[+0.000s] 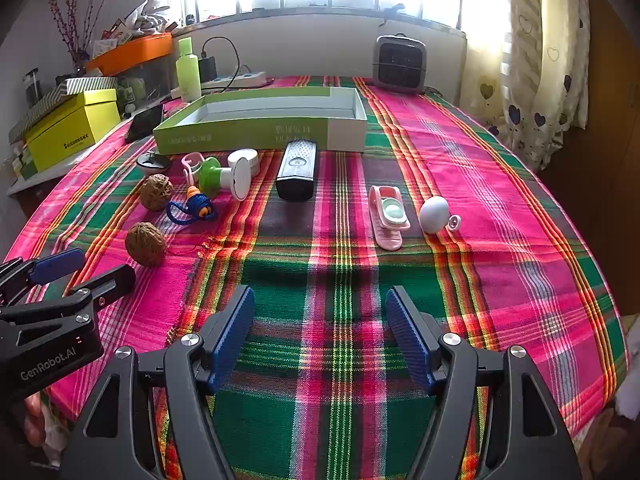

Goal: Organize objects
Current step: 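Move the right tool to the white mushroom toy and grasp it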

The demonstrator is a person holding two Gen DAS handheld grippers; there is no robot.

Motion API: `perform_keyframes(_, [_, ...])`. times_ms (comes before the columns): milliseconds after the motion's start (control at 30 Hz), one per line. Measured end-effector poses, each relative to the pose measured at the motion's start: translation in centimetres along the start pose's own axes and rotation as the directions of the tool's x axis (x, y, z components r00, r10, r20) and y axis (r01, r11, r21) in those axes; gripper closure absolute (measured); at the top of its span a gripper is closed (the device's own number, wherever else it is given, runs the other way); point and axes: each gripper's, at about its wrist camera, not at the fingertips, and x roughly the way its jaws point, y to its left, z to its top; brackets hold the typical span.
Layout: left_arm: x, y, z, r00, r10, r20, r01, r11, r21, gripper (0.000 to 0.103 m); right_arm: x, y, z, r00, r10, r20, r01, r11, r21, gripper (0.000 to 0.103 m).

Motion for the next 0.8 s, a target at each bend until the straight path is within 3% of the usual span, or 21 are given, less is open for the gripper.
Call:
perform_keyframes(367, [-0.1, 0.3, 0.1, 1.000, -0.012, -0.021, 0.012, 1.000, -0.001, 0.034, 0.1, -0.6, 0.0, 0.999, 0.051, 0.000, -0.051, 0.998, -0.041, 0.034])
perform_keyframes(567, [-0.2, 0.5, 0.3, 0.995, -0.096, -0.008, 0.096, 0.995, -0.017, 0.034, -0.1, -2.5, 0.0, 0.996, 0.089, 0.003, -0.089, 0.996, -0.016, 0.034])
perform_keyframes(700, [0.0, 0.2, 0.6, 0.994, -0.105, -0.007, 0.105, 0.994, -0.008, 0.034, -0.4, -4.8, 0.5, 0.997, 0.074, 0.037, -0.076, 0.996, 0.037, 0.034])
perform_keyframes(800, [0.1, -0.1, 0.9, 0.993, -0.118, -0.009, 0.118, 0.993, -0.001, 0.034, -0.4, -5.9, 1.0, 0.999, 0.015, 0.052, -0.017, 0.999, 0.037, 0.035])
